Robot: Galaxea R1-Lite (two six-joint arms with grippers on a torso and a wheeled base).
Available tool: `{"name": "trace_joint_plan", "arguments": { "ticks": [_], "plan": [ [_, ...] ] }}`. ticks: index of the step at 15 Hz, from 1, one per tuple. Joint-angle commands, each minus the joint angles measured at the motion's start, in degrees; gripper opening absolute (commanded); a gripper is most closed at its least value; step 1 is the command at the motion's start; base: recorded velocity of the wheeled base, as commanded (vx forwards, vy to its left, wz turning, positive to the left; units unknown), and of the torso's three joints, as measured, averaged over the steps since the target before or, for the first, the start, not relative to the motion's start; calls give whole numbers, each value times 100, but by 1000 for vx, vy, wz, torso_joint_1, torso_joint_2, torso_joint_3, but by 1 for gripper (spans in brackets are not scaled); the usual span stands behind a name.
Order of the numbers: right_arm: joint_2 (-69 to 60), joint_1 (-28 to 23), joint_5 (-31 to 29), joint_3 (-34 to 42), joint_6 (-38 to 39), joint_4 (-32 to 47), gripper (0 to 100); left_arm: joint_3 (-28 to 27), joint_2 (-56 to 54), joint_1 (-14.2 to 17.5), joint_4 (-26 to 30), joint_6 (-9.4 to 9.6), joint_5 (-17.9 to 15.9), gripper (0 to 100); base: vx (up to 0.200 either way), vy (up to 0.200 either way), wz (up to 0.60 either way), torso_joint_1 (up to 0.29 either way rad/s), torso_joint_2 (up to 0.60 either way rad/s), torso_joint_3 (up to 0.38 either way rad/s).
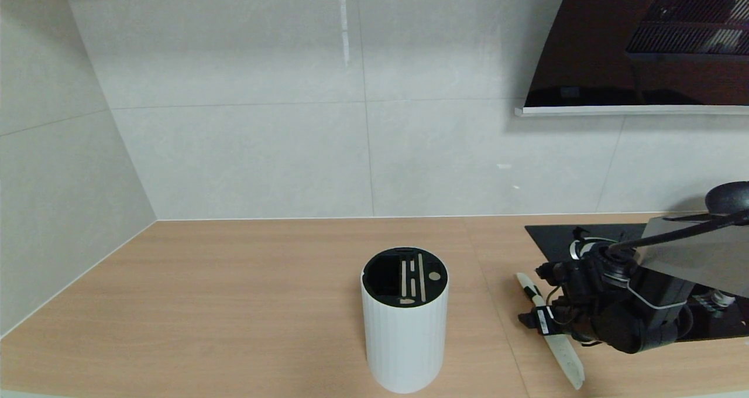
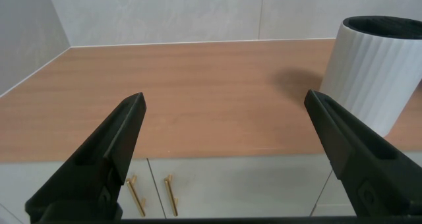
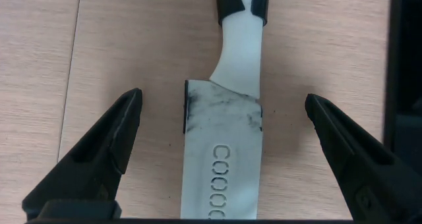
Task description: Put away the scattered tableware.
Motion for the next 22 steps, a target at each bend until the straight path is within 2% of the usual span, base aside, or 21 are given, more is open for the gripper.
{"name": "trace_joint_plan", "arguments": {
  "ticks": [1, 12, 22],
  "plan": [
    [28, 5, -4, 23, -7, -104, 0, 1, 0, 1, -1, 0, 0, 100, 0, 0, 0, 0, 0, 0],
    [-104, 5, -30, 93, 10, -139, 0, 1, 0, 1, -1, 0, 0, 100, 0, 0, 0, 0, 0, 0],
    [-2372, 31, 22, 1060, 98, -148, 0, 10, 0, 1, -9, 158, -18, 100, 0, 0, 0, 0, 0, 0]
  ]
}}
